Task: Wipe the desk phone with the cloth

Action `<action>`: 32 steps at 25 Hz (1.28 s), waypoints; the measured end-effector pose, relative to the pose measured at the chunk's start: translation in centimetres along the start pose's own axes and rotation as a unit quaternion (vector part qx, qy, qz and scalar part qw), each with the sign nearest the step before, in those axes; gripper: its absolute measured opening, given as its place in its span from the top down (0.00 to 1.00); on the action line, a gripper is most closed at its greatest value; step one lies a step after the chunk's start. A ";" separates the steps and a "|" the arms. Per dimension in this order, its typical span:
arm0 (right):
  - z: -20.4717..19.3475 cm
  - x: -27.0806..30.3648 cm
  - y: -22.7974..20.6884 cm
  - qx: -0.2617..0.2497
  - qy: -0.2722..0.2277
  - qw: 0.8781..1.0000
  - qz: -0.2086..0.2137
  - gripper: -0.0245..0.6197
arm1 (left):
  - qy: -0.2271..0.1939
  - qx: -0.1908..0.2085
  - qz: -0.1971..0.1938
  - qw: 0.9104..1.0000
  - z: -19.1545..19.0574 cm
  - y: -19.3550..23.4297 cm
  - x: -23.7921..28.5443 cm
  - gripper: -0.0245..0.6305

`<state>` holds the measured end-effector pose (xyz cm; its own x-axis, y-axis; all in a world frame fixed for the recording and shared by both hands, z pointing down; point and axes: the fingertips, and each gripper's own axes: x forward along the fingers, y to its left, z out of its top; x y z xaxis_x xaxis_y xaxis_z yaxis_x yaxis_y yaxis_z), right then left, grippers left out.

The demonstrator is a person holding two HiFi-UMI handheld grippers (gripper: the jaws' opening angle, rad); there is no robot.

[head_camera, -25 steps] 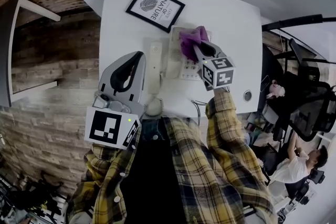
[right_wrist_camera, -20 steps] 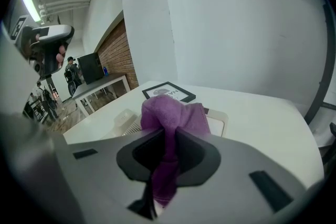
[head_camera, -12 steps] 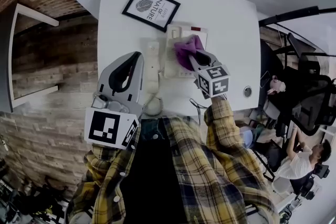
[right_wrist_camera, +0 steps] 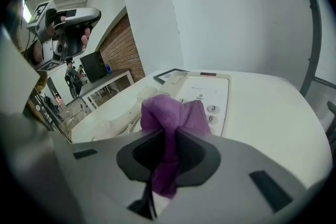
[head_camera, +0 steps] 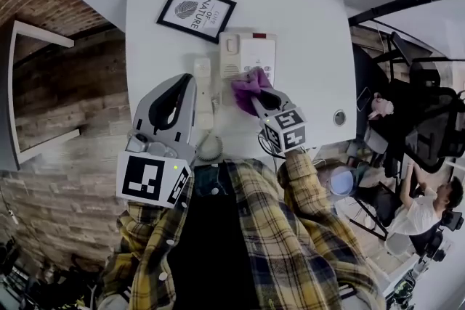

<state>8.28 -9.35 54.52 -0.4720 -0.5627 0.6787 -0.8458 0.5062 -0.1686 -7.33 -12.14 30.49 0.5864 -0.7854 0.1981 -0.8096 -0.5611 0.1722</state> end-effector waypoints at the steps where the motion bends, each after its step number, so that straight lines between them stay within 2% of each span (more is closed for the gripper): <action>1: -0.4 -0.2 0.2 0.004 0.001 1.000 -0.001 0.87 | 0.001 0.000 -0.003 1.000 0.0 -0.2 0.1 0.94; 12: -3.3 -1.6 1.1 0.068 0.002 0.998 -0.006 0.87 | 0.012 0.002 -0.039 0.999 -0.8 -2.2 1.1 0.94; 19: -3.1 -3.0 0.5 0.115 -0.012 0.993 0.016 0.87 | 0.004 0.004 -0.029 1.000 -0.4 -1.9 0.7 0.94; 24: 1.7 -4.6 -1.6 0.121 -0.069 0.990 0.009 0.87 | -0.002 0.001 -0.010 1.000 0.0 -0.8 0.0 0.94; 29: 8.6 -4.9 -4.8 0.075 -0.129 0.989 -0.014 0.87 | -0.009 -0.001 0.013 1.000 0.3 0.3 -0.8 0.94; 32: 11.3 -3.6 -6.8 0.052 -0.138 0.989 -0.028 0.87 | -0.012 -0.002 0.027 1.000 0.3 0.9 -1.4 0.94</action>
<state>12.86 -18.18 45.14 -0.4610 -0.7527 0.4699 -0.8870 0.4071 -0.2181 -8.92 -11.60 30.03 0.5403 -0.8209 0.1849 -0.8405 -0.5158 0.1661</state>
